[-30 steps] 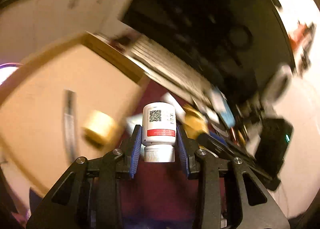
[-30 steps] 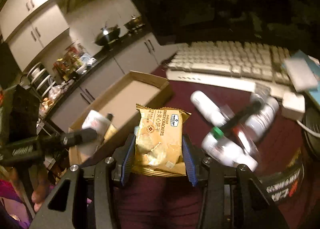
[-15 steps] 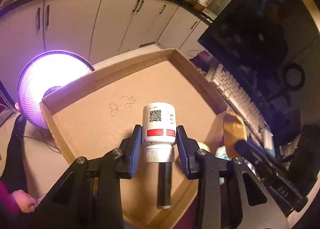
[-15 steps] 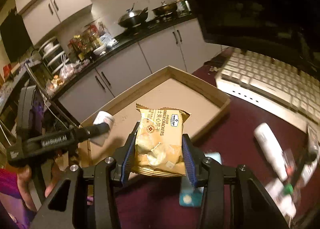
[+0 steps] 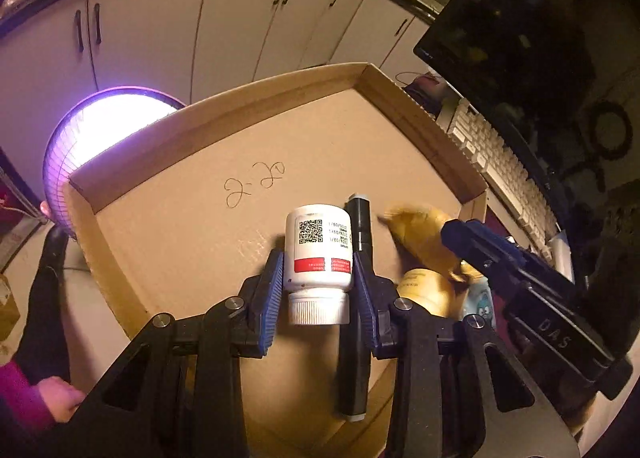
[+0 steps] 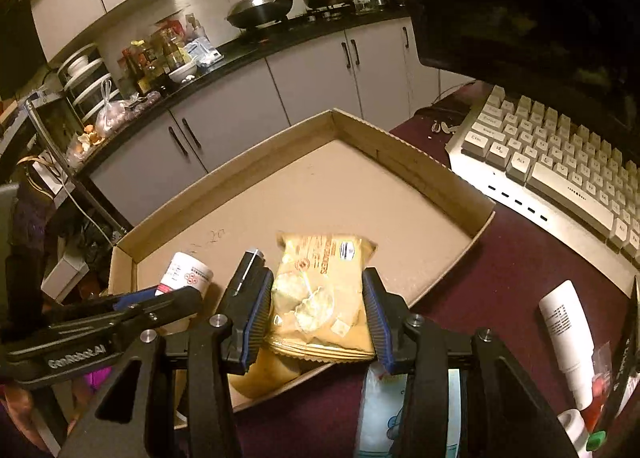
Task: Organize objects
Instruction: 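Carry the pill bottle and cracker packet into the tray and release both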
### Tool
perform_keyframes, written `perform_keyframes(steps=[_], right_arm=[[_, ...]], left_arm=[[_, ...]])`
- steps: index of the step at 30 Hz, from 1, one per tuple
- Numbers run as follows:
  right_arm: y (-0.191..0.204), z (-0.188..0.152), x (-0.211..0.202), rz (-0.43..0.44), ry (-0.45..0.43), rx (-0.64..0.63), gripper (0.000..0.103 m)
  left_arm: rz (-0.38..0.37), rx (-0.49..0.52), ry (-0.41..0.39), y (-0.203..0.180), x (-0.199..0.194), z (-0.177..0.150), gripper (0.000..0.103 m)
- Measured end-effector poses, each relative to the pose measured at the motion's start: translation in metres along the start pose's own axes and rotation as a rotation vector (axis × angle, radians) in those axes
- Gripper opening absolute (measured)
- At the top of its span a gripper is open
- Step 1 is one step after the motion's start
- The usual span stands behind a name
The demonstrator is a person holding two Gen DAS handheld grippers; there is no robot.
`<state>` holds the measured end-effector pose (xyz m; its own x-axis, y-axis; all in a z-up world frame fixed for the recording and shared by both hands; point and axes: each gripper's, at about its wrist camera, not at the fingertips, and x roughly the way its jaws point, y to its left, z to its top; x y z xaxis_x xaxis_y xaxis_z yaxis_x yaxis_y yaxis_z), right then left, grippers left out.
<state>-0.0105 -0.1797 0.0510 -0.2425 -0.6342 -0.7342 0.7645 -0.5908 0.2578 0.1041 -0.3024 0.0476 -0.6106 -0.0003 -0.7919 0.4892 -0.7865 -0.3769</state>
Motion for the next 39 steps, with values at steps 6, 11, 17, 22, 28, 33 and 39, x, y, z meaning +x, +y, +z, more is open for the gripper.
perform_keyframes(steps=[6, 11, 17, 22, 28, 33, 39], right_arm=[[0.002, 0.002, -0.002, -0.004, -0.017, 0.003, 0.046], [-0.006, 0.001, -0.009, 0.037, -0.028, 0.046, 0.047], [-0.003, -0.009, -0.03, 0.053, -0.031, 0.041, 0.047], [0.011, -0.013, -0.016, 0.082, 0.008, -0.022, 0.047], [-0.007, -0.008, -0.028, 0.124, -0.014, 0.055, 0.047], [-0.039, -0.033, -0.071, 0.082, -0.072, 0.096, 0.047], [-0.082, -0.074, -0.083, 0.013, -0.007, 0.149, 0.047]], left_arm=[[0.001, 0.008, -0.001, -0.001, 0.001, 0.0, 0.034], [-0.027, 0.001, -0.038, 0.001, -0.005, 0.0, 0.041], [-0.037, -0.04, -0.059, 0.008, -0.011, 0.005, 0.041], [-0.039, -0.039, -0.052, 0.007, -0.008, 0.005, 0.041], [-0.065, -0.018, -0.073, 0.001, -0.016, 0.004, 0.041], [-0.112, 0.013, -0.07, -0.013, -0.016, -0.001, 0.041], [-0.18, 0.14, -0.06, -0.057, -0.026, -0.016, 0.044]])
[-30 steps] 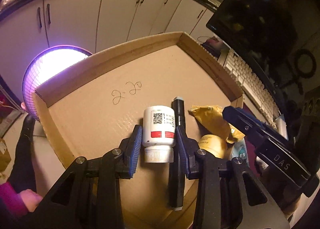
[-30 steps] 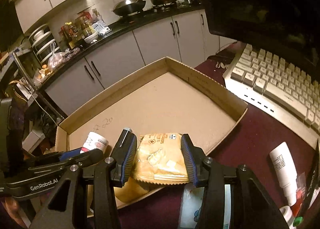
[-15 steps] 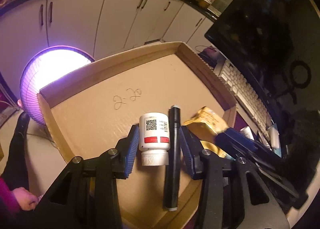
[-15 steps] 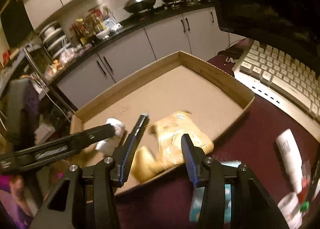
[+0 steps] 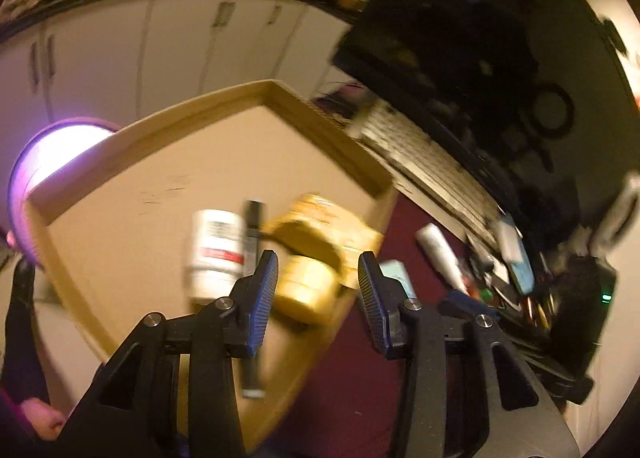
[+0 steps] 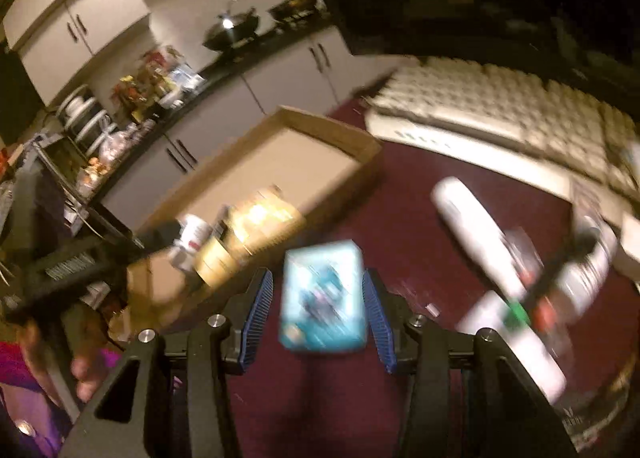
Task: Organize objects
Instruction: 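Carry the pill bottle and cracker packet into the tray and release both, then grasp the blue tissue pack with the left gripper while the right grasps a white bottle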
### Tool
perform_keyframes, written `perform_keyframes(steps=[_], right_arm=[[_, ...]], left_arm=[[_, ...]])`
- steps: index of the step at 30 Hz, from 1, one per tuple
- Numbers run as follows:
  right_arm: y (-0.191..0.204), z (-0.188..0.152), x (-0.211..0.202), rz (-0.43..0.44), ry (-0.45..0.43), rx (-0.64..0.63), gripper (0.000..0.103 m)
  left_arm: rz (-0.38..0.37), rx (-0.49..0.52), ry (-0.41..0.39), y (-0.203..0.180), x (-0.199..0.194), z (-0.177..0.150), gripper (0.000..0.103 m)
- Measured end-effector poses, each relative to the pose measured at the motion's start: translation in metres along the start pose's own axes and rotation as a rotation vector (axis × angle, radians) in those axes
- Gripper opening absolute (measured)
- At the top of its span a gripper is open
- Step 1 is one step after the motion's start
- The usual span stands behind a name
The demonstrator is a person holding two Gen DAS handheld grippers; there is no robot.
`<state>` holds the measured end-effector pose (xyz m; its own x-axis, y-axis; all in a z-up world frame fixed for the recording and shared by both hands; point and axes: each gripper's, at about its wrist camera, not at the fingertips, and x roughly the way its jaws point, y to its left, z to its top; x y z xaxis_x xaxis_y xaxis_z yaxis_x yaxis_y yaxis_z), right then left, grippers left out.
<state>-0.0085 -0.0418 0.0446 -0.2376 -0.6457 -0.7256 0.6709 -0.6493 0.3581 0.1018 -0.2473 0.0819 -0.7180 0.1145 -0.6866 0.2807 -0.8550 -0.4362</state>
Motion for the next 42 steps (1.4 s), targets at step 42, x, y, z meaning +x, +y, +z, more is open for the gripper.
perform_keyframes(steps=[42], right_arm=[[-0.011, -0.038, -0.024, -0.012, 0.022, -0.102, 0.067]], left_arm=[[0.146, 0.261, 0.184, -0.085, 0.068, -0.035, 0.047]])
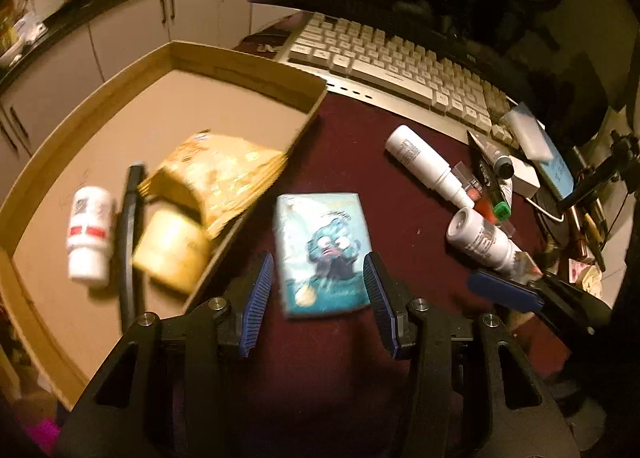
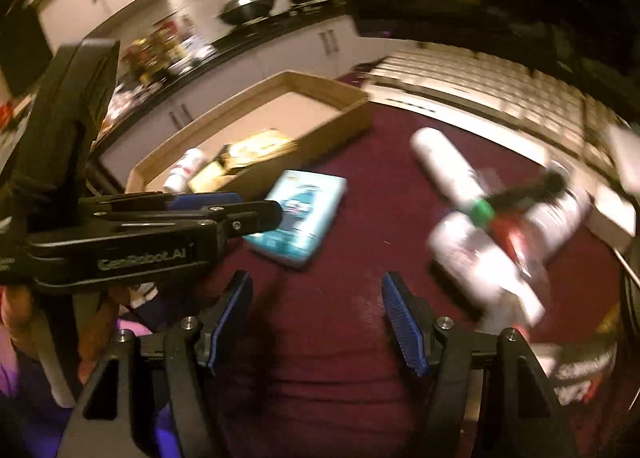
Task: Organize objects
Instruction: 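Grasp the blue tissue pack with the left gripper while the right grasps a white bottle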
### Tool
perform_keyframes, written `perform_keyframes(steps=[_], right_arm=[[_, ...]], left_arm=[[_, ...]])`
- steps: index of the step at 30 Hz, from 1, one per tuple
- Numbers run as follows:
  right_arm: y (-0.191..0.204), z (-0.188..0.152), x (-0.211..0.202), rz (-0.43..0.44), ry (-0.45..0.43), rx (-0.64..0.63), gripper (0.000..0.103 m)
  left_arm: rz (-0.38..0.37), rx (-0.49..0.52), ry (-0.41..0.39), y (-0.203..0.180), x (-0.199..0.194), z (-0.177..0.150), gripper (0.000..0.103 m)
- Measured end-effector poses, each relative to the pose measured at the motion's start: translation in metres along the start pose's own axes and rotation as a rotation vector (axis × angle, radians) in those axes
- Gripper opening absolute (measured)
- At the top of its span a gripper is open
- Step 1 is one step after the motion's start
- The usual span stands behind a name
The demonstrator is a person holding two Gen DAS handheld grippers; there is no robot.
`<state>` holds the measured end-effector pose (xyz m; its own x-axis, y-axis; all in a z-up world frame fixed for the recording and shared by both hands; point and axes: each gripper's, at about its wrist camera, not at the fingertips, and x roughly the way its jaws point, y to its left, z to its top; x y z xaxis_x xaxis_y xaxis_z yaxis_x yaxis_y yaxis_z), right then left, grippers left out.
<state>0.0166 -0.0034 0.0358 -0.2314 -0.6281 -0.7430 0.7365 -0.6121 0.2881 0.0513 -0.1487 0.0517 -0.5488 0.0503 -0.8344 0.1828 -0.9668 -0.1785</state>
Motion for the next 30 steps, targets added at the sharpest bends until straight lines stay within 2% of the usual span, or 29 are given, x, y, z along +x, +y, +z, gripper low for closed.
perform_keyframes(steps=[4, 5, 9, 12, 15, 17, 22, 24, 30], right_arm=[[-0.003, -0.006, -0.012, -0.012, -0.028, 0.024, 0.067], [-0.003, -0.007, -0.014, -0.008, -0.027, 0.021, 0.067], [-0.006, -0.007, -0.028, -0.026, -0.044, 0.01, 0.067], [-0.013, -0.002, -0.046, -0.026, -0.092, 0.013, 0.067], [-0.025, 0.003, -0.055, -0.057, -0.128, 0.024, 0.067], [-0.034, 0.008, -0.052, -0.085, -0.12, 0.042, 0.067], [-0.043, 0.016, -0.032, -0.156, -0.062, 0.024, 0.067], [-0.041, 0.017, -0.028, -0.157, -0.036, 0.023, 0.067], [-0.039, 0.019, -0.007, -0.187, 0.017, -0.009, 0.067]], left_arm=[[0.052, 0.066, 0.032, -0.01, 0.017, 0.001, 0.049], [0.054, 0.067, 0.03, -0.011, 0.02, 0.0, 0.056], [0.028, 0.048, 0.037, -0.009, 0.026, 0.003, 0.056], [0.035, 0.045, 0.018, -0.008, 0.024, 0.0, 0.046], [-0.013, 0.04, 0.029, -0.005, 0.018, -0.006, 0.042], [-0.037, 0.051, 0.039, -0.005, 0.015, -0.011, 0.042], [-0.023, 0.067, 0.036, -0.009, 0.015, -0.013, 0.045], [-0.016, 0.072, 0.032, -0.011, 0.017, -0.015, 0.049], [0.011, 0.076, -0.004, -0.013, 0.02, -0.016, 0.048]])
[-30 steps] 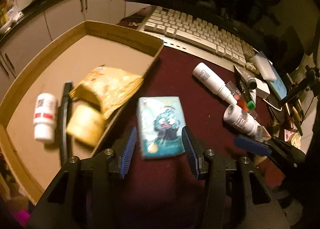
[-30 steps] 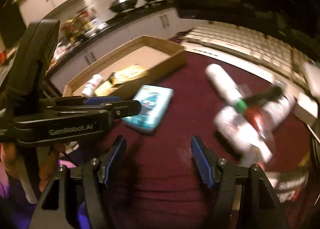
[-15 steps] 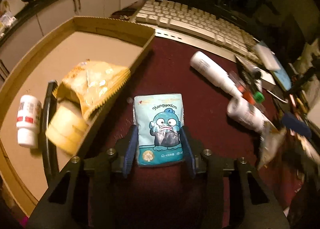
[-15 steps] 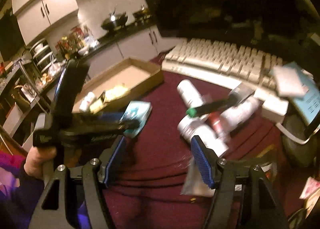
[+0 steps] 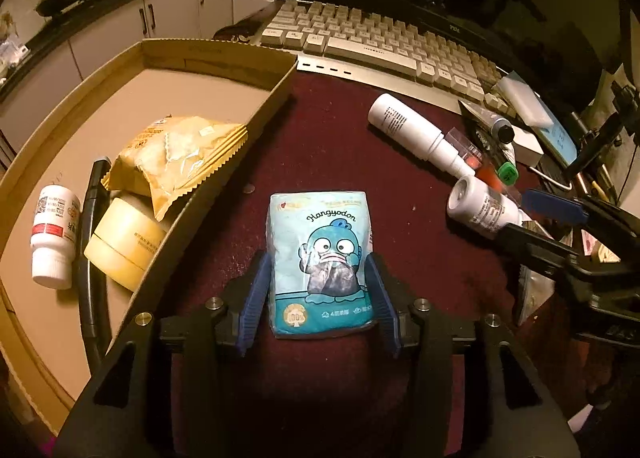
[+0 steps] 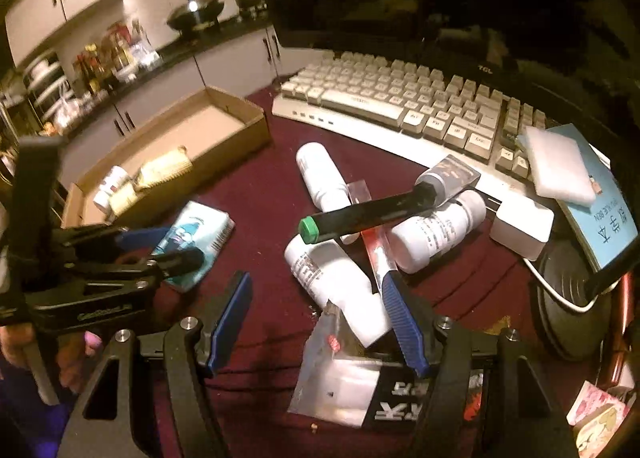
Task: Organize objects
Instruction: 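Grasp the blue tissue pack with the left gripper while the right grasps a white bottle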
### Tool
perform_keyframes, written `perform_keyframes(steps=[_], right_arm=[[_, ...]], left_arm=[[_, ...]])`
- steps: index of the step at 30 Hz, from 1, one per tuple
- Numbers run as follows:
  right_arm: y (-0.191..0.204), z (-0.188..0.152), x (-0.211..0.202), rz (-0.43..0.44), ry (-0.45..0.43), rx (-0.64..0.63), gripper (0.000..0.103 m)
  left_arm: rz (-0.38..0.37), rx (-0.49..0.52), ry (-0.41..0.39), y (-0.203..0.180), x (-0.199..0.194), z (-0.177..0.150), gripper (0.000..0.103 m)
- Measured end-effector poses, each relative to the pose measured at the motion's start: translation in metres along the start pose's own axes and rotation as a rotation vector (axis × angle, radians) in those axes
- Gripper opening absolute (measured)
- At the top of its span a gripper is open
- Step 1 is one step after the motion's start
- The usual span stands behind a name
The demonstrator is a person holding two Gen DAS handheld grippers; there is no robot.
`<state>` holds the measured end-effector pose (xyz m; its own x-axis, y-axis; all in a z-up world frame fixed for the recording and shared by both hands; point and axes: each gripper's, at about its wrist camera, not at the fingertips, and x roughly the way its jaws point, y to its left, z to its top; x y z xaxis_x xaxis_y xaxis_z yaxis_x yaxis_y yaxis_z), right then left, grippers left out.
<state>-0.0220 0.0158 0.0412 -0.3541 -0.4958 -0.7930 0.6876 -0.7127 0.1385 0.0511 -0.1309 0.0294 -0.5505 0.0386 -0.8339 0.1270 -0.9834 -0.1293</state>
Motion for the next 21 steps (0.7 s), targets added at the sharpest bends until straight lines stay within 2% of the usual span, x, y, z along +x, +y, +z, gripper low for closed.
perform_keyframes(steps=[4, 7, 9, 12, 17, 21], right_arm=[[0.004, 0.009, 0.007, 0.006, 0.016, -0.011, 0.067], [0.014, 0.01, 0.011, -0.026, 0.055, -0.083, 0.067], [0.016, 0.009, 0.013, -0.048, 0.06, -0.105, 0.066], [0.016, 0.014, 0.017, -0.082, 0.064, -0.125, 0.053], [0.025, 0.019, 0.025, -0.129, 0.101, -0.229, 0.052], [0.017, 0.016, 0.02, -0.16, 0.099, -0.225, 0.053]], left_arm=[[-0.013, 0.003, 0.025, 0.003, -0.004, 0.001, 0.04], [-0.015, 0.031, 0.026, 0.0, -0.011, -0.003, 0.038], [-0.018, 0.022, 0.017, 0.0, -0.011, -0.003, 0.038], [-0.02, 0.017, 0.034, 0.0, -0.006, -0.002, 0.041], [-0.034, -0.014, 0.04, 0.004, -0.004, -0.001, 0.045], [-0.059, -0.025, 0.044, 0.004, -0.007, -0.003, 0.048]])
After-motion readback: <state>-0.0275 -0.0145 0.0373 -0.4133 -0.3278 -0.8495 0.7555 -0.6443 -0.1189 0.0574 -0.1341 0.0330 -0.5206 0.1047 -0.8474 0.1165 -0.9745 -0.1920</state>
